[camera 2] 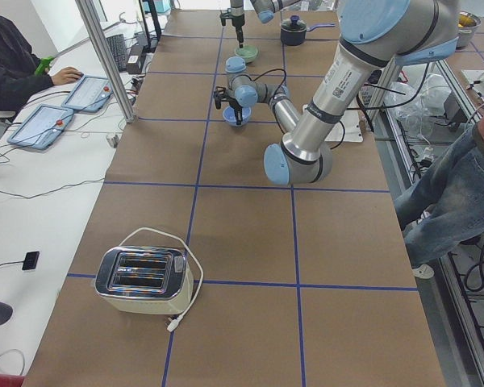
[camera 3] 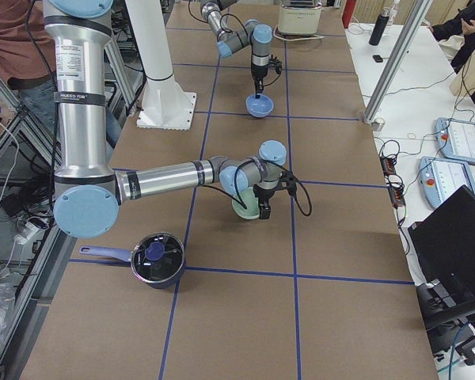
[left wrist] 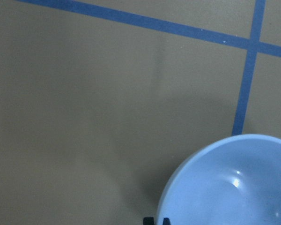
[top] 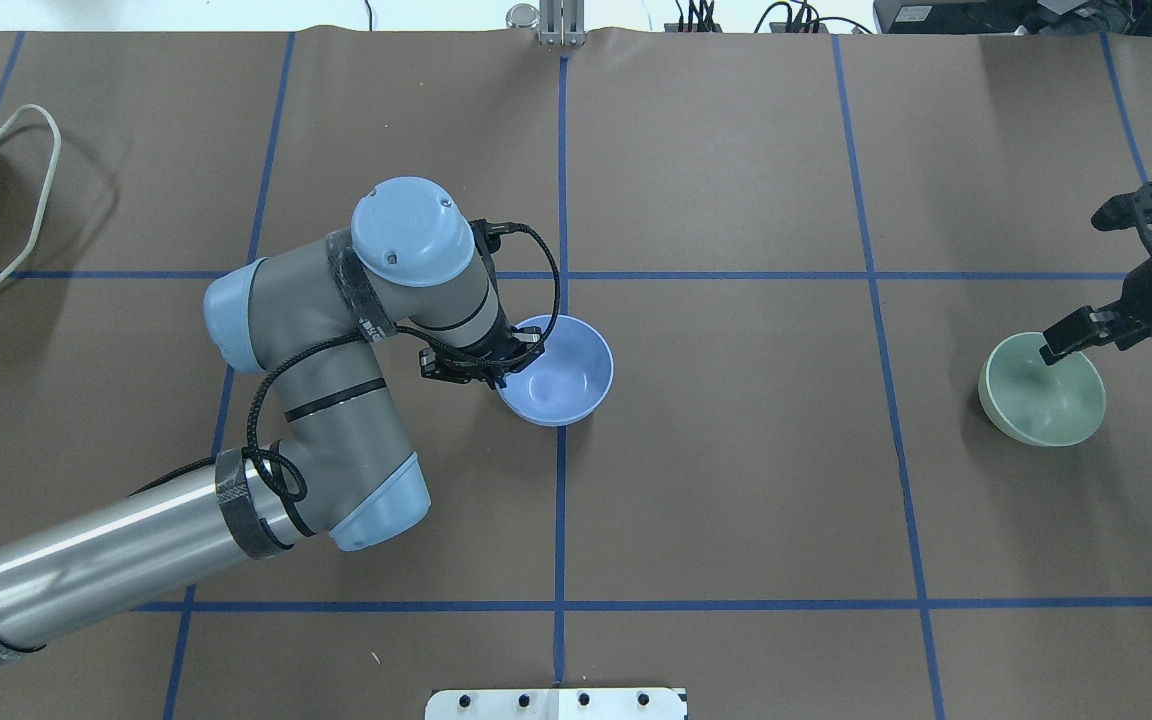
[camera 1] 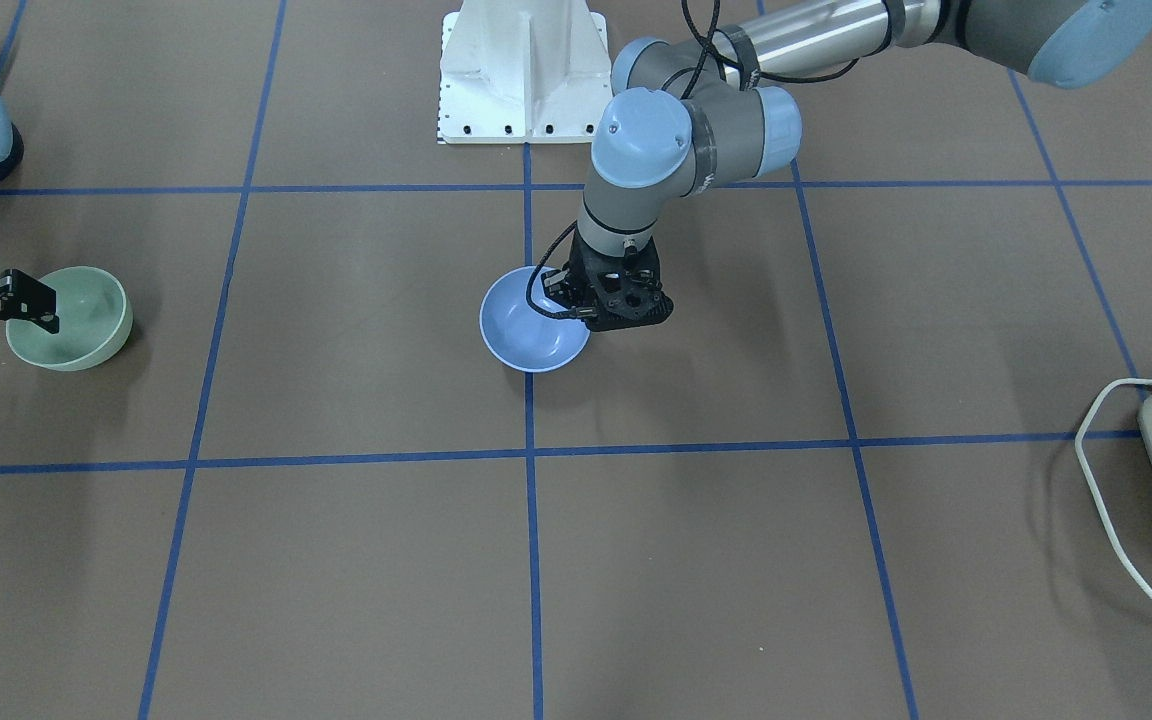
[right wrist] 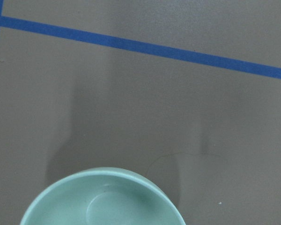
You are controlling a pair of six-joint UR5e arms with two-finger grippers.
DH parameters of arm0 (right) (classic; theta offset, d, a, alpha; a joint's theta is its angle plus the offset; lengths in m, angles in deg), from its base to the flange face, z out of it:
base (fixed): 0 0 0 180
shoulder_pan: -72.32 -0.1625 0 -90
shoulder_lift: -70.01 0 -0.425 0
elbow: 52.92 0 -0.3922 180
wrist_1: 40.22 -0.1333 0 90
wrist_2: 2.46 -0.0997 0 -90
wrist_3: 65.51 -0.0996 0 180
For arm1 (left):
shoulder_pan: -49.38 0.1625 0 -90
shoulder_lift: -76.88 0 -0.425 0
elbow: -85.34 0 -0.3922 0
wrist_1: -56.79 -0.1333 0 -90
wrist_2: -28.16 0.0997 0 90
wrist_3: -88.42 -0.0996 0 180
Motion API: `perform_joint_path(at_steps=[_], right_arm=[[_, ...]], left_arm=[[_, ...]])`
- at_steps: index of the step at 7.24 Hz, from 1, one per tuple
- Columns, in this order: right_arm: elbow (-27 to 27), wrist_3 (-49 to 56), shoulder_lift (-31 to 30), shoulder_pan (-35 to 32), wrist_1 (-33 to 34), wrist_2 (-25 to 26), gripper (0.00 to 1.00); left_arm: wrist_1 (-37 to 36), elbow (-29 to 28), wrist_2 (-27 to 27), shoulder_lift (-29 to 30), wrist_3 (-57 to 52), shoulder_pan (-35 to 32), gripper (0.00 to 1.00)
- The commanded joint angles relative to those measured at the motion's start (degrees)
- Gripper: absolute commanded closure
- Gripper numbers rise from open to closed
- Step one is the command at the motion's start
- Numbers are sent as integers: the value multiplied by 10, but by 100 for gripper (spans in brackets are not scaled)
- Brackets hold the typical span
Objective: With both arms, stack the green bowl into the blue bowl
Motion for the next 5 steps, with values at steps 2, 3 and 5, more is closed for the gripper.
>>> perform_joint_path(at_steps=[2, 3, 5], right_arm=[[2, 3, -3, -2, -1, -1, 0], [3, 2, -18, -1, -17, -1, 0], [-5, 1, -47, 0, -51, -1, 0]], left_arm=[[-2, 26, -4, -5, -6, -1, 4], [-8, 49, -5, -6, -7, -6, 3], [-45, 100, -41, -34, -69, -55, 3]])
